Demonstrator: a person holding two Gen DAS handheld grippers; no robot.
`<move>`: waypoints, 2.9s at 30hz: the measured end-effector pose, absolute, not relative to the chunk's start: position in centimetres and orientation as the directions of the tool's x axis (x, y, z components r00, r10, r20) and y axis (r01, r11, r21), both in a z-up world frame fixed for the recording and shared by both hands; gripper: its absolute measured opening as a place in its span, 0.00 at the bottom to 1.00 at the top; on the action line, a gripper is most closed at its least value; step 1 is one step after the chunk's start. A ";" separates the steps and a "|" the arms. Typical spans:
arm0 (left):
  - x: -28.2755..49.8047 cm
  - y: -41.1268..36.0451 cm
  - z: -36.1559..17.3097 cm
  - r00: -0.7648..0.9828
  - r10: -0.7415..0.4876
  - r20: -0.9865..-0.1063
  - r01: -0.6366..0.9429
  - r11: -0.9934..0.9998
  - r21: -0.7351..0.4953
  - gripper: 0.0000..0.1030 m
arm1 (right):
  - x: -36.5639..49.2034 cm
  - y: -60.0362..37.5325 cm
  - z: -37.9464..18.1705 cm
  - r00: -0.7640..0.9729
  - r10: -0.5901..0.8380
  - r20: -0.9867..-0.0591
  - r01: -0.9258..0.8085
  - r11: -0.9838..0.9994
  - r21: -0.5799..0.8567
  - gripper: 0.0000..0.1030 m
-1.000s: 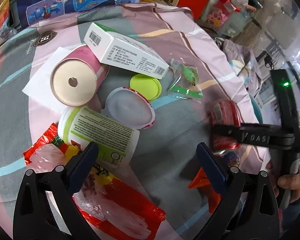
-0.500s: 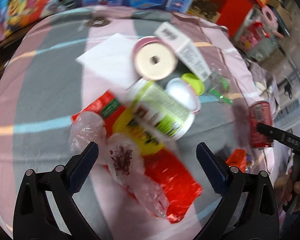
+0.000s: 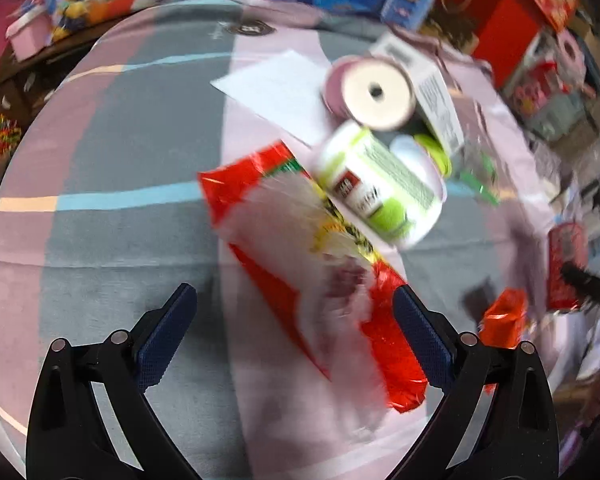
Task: Collect trash
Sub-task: 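Grasp the clear plastic bag with the left tool while the right tool grasps the red cola can, then carry the bag and cola can to the teal bucket and release both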
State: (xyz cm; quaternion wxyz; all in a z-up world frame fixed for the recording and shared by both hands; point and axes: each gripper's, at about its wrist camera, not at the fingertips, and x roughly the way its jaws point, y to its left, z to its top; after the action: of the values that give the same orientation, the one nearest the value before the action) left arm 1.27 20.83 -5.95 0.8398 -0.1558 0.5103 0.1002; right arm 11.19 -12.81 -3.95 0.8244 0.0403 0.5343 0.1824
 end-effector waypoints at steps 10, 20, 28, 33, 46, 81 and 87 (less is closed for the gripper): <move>1.4 19.3 -5.0 0.475 0.056 -0.878 -0.308 0.946 -0.106 0.30 | 10.7 -15.2 -3.4 0.393 0.344 -0.853 -0.226 0.935 0.273 0.46; 3.9 12.8 1.7 0.587 -0.079 -0.806 -0.067 0.987 -0.146 0.30 | 11.1 -19.9 -2.5 0.444 0.353 -0.824 -0.167 0.936 0.311 0.46; 10.2 0.5 1.7 0.509 -0.272 -0.817 0.205 0.960 -0.192 0.30 | 11.7 -29.1 -1.4 0.521 0.283 -0.805 -0.023 0.948 0.318 0.46; 13.5 -7.4 1.5 0.444 -0.357 -0.822 0.352 0.913 -0.207 0.30 | 12.5 -35.9 -1.7 0.557 0.232 -0.797 0.092 0.937 0.337 0.46; 20.3 -23.8 -1.1 0.306 -0.400 -0.864 0.531 0.825 -0.194 0.31 | 14.3 -48.4 -4.6 0.547 0.162 -0.821 0.313 0.870 0.380 0.46; 23.4 -26.8 -5.6 0.251 -0.385 -0.888 0.488 0.843 -0.227 0.91 | 20.1 -48.0 -8.9 0.444 0.218 -0.869 0.321 0.867 0.381 0.70; 23.5 -25.5 -5.6 0.247 -0.393 -0.886 0.463 0.851 -0.249 0.91 | 20.2 -47.6 -9.2 0.420 0.212 -0.882 0.332 0.869 0.367 0.73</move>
State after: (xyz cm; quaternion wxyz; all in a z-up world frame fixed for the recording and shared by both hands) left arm 23.45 -25.49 -5.55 0.7890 0.0318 0.5503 -0.2714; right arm 20.16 -47.64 -9.22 0.8036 0.2531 0.5373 -0.0372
